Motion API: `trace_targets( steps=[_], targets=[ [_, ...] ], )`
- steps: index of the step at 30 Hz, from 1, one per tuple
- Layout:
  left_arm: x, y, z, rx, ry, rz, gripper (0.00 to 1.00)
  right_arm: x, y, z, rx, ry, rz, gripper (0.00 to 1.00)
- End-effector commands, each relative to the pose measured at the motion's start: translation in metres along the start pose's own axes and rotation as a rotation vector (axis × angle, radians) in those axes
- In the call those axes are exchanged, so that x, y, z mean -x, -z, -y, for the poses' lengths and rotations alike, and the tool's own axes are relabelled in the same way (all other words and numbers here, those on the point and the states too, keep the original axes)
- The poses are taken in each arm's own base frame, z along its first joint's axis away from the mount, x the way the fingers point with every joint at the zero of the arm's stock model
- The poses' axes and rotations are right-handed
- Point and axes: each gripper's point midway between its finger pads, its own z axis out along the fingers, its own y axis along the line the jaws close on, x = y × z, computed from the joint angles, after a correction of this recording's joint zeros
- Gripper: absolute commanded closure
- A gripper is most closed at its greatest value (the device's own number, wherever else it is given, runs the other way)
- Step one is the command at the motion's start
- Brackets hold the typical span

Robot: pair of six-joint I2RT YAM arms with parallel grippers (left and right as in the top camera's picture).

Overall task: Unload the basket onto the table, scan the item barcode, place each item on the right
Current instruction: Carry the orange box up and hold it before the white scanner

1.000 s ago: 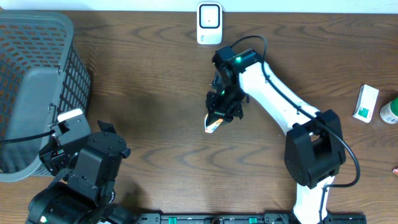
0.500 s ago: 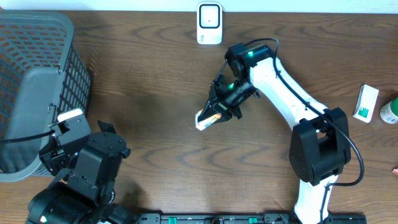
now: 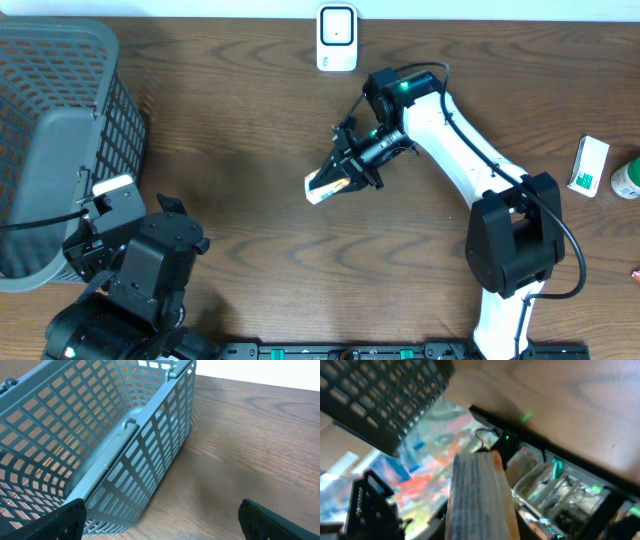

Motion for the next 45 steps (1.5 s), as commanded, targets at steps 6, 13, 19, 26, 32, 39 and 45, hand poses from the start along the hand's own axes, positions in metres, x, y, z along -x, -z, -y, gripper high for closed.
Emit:
trace_targets(
  steps=[6,13,19,26,32,39,45],
  targets=[
    [0.002,0.001,-0.003,0.013,0.000,0.008,0.03,0.094,0.026,0.005,-0.202,0.295,0.405,0.85],
    [0.002,0.001,-0.003,0.013,0.000,0.008,0.03,0.169,0.075,-0.034,-0.385,0.682,0.823,0.90],
    [0.002,0.001,-0.003,0.013,0.000,0.008,0.03,0.204,0.138,-0.063,-0.530,0.741,1.201,0.83],
    [0.002,0.001,-0.003,0.013,0.001,0.008,0.03,0.226,0.183,-0.085,-0.556,0.733,1.494,0.84],
    [0.002,0.001,-0.003,0.013,0.000,0.008,0.03,0.271,0.183,-0.082,-0.519,0.773,1.641,0.84],
    [0.002,0.001,-0.003,0.013,0.001,0.008,0.03,0.306,0.191,-0.078,-0.452,0.834,1.900,0.74],
    [0.002,0.001,-0.003,0.013,0.000,0.008,0.03,0.328,0.177,-0.059,-0.454,0.835,1.898,0.73]
  ],
)
